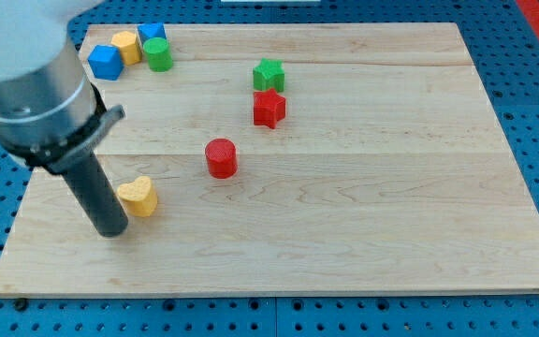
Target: Move the red circle near to the yellow heart
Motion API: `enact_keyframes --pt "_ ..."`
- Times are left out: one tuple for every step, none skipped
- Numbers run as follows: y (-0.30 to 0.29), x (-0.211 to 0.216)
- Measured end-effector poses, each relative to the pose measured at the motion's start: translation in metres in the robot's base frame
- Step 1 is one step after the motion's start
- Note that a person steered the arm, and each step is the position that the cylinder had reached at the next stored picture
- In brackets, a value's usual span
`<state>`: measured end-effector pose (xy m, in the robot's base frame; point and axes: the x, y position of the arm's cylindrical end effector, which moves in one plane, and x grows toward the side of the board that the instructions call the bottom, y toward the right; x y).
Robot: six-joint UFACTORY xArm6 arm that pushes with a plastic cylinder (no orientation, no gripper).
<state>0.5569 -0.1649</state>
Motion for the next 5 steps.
enact_keyframes --pt "0.062 0.021" --pt "0.172 -0.021" --pt "0.148 -0.071" --pt "0.124 -0.122" --pt "0.070 -0.132"
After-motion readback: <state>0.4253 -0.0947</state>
